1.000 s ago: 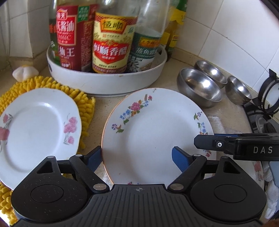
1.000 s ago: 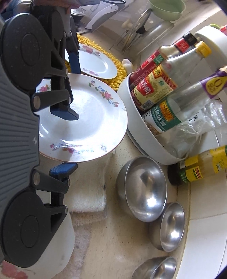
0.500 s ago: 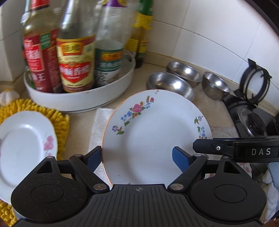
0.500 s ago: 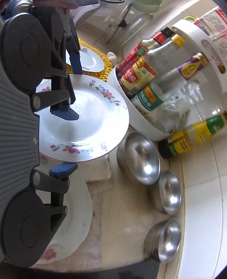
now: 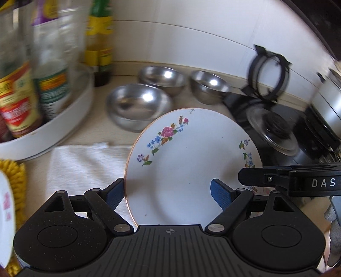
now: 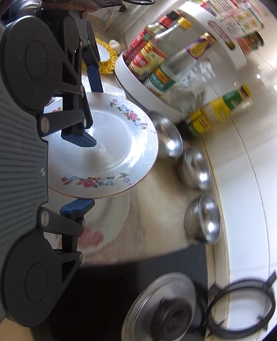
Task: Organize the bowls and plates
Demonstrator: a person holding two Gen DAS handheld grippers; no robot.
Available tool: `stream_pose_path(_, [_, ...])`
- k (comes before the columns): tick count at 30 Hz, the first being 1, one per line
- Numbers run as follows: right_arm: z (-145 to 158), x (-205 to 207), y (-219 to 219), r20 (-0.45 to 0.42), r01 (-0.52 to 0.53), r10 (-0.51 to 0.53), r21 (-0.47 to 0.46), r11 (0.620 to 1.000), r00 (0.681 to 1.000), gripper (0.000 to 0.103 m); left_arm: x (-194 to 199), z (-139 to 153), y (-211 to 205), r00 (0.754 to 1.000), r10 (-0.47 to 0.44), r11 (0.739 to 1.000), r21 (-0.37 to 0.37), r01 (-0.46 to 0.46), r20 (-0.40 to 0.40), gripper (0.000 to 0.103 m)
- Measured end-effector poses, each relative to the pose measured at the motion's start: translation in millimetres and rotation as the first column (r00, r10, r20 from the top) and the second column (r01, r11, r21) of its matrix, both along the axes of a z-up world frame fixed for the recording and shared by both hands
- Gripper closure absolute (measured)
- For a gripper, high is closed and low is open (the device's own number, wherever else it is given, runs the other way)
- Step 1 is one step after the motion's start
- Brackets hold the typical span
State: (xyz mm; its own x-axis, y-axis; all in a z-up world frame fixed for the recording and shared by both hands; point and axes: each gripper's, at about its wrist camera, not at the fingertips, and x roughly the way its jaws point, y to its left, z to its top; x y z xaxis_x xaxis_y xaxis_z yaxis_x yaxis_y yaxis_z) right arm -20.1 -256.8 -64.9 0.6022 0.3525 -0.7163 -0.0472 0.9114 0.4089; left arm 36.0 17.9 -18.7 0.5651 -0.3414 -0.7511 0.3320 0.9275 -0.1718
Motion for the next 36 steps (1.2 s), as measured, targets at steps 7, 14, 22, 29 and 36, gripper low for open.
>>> stream_pose_path(7, [-5, -13, -26, -0.02, 0.075, -0.076, -0.014, 0.997, 0.997, 0.044, -1, -7, -35, 0.996, -0.092, 0.996, 0.008, 0.092, -0.017, 0.014])
stream_pose_path(14, [-10, -16, -41, -0.027, 0.111, -0.112, -0.022, 0.994, 0.993, 0.044, -1, -13, -52, 0.993, -0.115, 0.993, 0.0, 0.115, -0.035, 0.014])
stream_pose_path(22, [4, -13, -46, 0.062, 0.103, -0.1, -0.042, 0.994, 0.993, 0.043, -10, 0, -59, 0.993, -0.108, 0.994, -0.002, 0.108, 0.046, 0.014])
stream_pose_path(29, [9, 3, -21, 0.08, -0.031, 0.033, -0.032, 0.999, 0.996, 0.043, -19, 6, -37, 0.998, 0.006, 1.0, -0.006, -0.006, 0.062, 0.013])
stream_pose_path(36, [12, 26, 39, 0.097, -0.257, 0.258, -0.019, 0.966, 0.961, 0.042, -34, 10, 10, 0.976, 0.208, 0.978, 0.021, -0.21, 0.065, 0.013])
